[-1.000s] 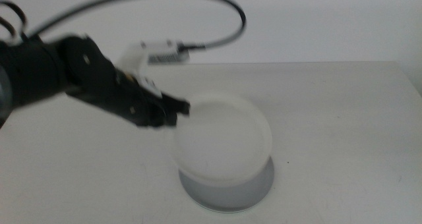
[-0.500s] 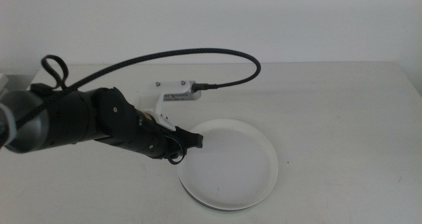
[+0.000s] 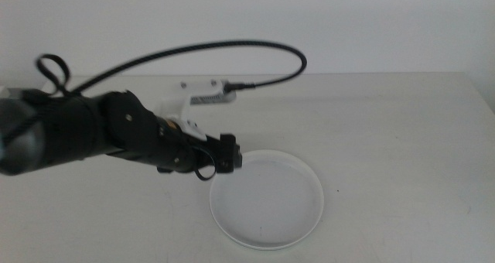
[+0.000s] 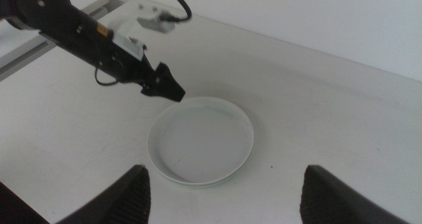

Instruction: Stack the three bowls on top of each other.

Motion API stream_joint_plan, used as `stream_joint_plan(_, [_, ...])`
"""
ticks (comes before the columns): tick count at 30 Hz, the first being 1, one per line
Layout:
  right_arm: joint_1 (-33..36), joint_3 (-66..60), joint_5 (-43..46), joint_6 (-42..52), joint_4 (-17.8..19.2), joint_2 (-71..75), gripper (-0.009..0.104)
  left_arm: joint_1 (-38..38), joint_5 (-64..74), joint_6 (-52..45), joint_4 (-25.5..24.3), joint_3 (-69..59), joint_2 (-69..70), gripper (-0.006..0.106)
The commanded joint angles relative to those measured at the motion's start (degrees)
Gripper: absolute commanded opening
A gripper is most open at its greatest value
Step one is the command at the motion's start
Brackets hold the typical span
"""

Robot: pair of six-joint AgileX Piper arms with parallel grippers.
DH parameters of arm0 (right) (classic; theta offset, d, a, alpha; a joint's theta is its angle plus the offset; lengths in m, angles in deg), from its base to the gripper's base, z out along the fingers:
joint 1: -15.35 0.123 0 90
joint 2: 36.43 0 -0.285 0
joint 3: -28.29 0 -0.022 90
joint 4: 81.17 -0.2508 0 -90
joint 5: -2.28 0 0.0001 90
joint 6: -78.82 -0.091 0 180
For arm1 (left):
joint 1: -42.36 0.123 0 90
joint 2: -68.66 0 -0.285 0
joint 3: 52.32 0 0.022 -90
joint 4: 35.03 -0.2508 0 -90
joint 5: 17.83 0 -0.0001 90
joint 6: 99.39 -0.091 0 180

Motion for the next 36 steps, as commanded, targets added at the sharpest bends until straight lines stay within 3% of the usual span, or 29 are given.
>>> stream_joint_plan(1, [-0.4,1.1,4.1,0.2,-0.5,-0.6,0.057,0.1,-2.7,0.0,0.5,1.9,5.0,0.103])
stream_joint_plan(6, [-0.4,1.1,4.1,0.2,-0.4,-0.6,0.057,1.9,0.4,-2.6,-0.4,2.1,12.5,0.102])
stream_joint_plan(12, [-0.4,1.1,4.1,0.2,-0.4,-0.6,0.057,6.8,11.9,-3.9,-6.9,7.7,16.9,0.102])
stream_joint_plan(20, [-0.4,1.1,4.1,0.2,-0.5,-0.6,0.057,13.2,18.9,-2.8,-7.7,11.6,21.5,0.102])
stream_joint_plan(26, [-0.4,1.1,4.1,0.2,-0.5,-0.6,0.057,16.4,21.5,1.3,-13.2,11.6,27.0,0.102])
stream_joint_plan(29, [-0.4,1.1,5.0,0.1,-0.5,-0.6,0.057,16.5,22.4,4.2,-18.6,11.6,28.9,0.102])
stream_joint_plan(32, [-0.4,1.1,5.3,-4.2,-0.7,-0.8,0.057,16.5,23.9,8.5,-23.0,11.6,30.8,0.102])
stream_joint_plan(36, [-0.4,1.1,5.9,-10.6,2.1,-4.5,0.057,16.5,25.2,11.0,-27.1,11.6,32.8,0.102])
